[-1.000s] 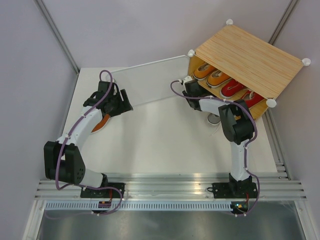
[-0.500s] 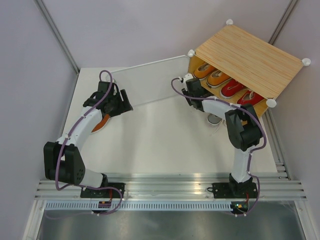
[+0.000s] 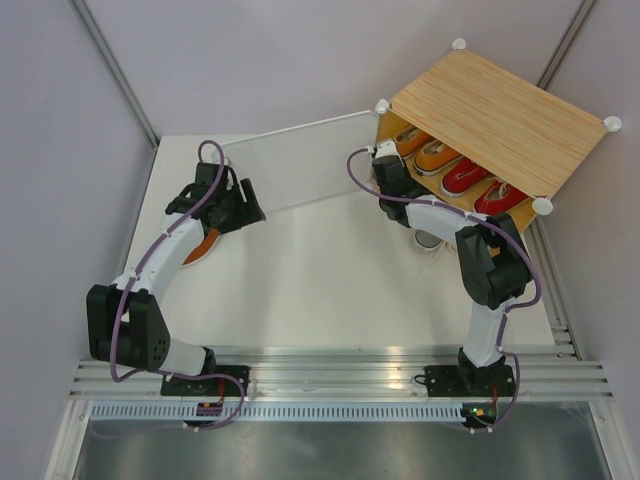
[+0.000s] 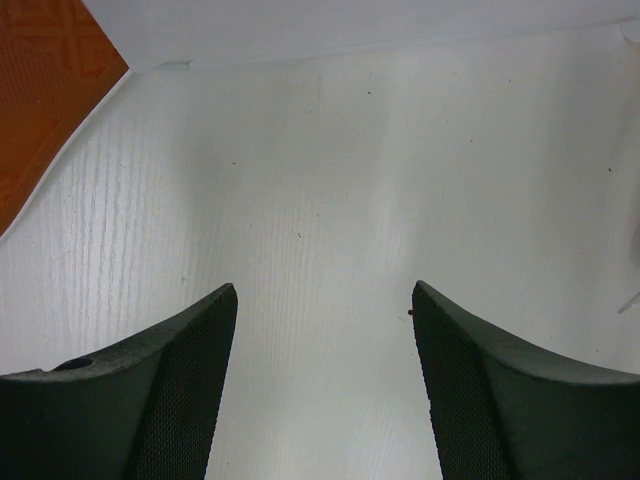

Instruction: Place and organize the shoes in the shoe cabinet

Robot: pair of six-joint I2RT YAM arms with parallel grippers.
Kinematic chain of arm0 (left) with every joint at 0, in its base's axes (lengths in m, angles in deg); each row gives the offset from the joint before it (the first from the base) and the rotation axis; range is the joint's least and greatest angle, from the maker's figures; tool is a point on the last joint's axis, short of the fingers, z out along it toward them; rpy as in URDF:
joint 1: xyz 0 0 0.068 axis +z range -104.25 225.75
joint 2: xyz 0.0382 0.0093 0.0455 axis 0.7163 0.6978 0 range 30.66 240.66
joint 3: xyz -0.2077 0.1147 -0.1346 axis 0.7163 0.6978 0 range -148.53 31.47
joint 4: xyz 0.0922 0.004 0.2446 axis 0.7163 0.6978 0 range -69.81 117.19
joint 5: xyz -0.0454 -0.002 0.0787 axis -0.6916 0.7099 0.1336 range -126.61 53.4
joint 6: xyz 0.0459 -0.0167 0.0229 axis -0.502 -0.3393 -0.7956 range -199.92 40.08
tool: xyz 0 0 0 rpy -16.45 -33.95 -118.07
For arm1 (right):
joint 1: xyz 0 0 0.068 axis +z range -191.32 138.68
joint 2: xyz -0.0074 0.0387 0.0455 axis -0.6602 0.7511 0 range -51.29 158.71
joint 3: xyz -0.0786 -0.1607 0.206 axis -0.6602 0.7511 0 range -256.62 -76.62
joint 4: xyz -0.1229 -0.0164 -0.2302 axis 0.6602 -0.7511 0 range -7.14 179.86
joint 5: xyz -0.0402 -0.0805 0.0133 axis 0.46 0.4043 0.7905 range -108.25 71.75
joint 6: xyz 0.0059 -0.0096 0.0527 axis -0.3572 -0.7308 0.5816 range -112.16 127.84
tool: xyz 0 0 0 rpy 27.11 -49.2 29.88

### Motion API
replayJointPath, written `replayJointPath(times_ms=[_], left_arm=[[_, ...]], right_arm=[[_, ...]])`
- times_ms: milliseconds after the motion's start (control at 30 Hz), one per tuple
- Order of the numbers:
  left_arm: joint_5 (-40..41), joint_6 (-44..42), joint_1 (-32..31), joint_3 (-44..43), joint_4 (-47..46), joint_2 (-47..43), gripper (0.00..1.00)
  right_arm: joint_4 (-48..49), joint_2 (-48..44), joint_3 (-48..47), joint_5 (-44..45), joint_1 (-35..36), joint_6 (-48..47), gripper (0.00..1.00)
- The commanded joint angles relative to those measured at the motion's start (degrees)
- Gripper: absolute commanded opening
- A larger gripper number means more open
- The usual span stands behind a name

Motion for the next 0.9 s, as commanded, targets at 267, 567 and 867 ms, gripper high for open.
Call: replayJointPath(times_ms=[267, 567, 867], left_arm=[[0.6, -1.1, 0.3, 0.0, 0.0, -2.4, 0.75], [0.4, -1.1, 0.3, -0.1, 0.0, -2.2, 0.75], [-0.2, -1.1, 0.3, -0.1, 0.0, -2.2, 0.75]], right_arm=[[0.9, -2.1, 2.3, 4.2, -0.5, 2.4, 0.41], [-17.2, -13.6, 4.1, 0.5, 2.4, 14.4, 0.48], [-23.6, -21.1, 10.9, 1.7, 3.0, 29.6, 0.5]])
